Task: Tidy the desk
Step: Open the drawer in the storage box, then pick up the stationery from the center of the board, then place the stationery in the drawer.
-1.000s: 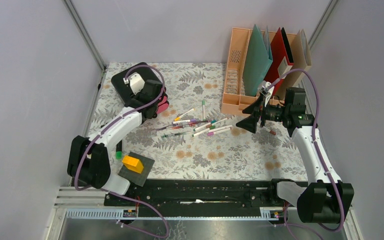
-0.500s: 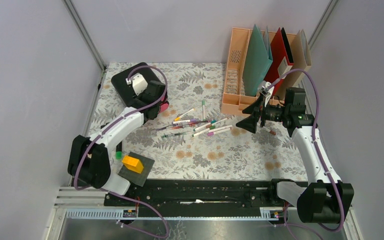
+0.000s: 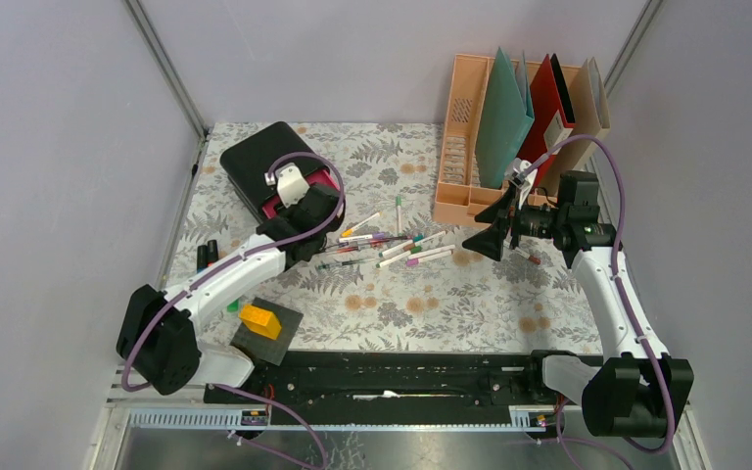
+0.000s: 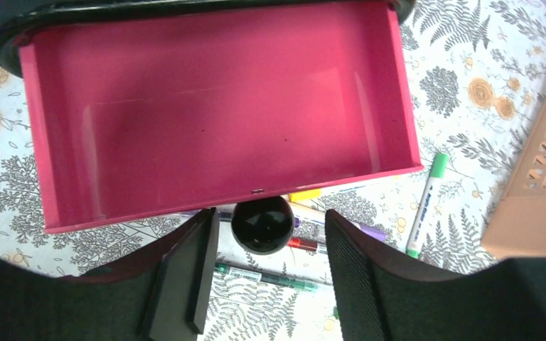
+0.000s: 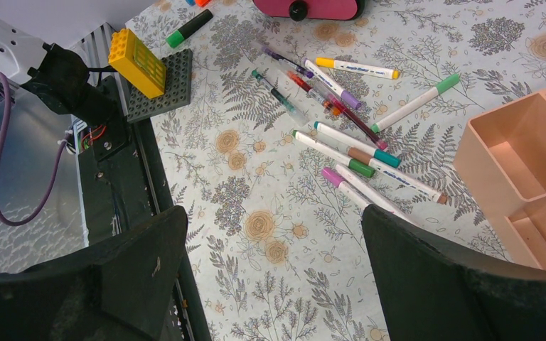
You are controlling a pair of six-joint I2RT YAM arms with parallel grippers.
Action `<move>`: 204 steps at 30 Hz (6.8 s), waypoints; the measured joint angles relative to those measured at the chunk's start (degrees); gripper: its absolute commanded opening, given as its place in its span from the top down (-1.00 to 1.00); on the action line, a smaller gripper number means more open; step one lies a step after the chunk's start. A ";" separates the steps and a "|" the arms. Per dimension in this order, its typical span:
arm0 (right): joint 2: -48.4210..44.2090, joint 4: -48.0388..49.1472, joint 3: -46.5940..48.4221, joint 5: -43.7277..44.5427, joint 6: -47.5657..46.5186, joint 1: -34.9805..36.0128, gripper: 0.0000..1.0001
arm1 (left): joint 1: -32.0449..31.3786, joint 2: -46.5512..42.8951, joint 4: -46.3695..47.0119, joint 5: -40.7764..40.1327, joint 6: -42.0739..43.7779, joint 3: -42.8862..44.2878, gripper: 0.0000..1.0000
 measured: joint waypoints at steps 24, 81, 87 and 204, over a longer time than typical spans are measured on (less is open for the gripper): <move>-0.04 0.00 0.02 0.07 -0.31 0.00 -0.99 | -0.11 -23.93 23.45 32.41 22.49 -20.44 -0.98; 1.46 -3.50 0.68 4.02 -4.48 -0.11 -0.99 | -14.29 35.21 18.36 46.45 46.07 15.56 -0.03; 1.49 -3.48 0.68 4.02 -4.48 -0.13 -0.99 | -14.29 36.39 17.84 45.11 47.06 17.14 0.09; 1.84 -15.74 5.62 8.63 -21.49 -0.39 -1.00 | 10.38 -22.43 8.61 51.71 46.16 -2.40 -0.97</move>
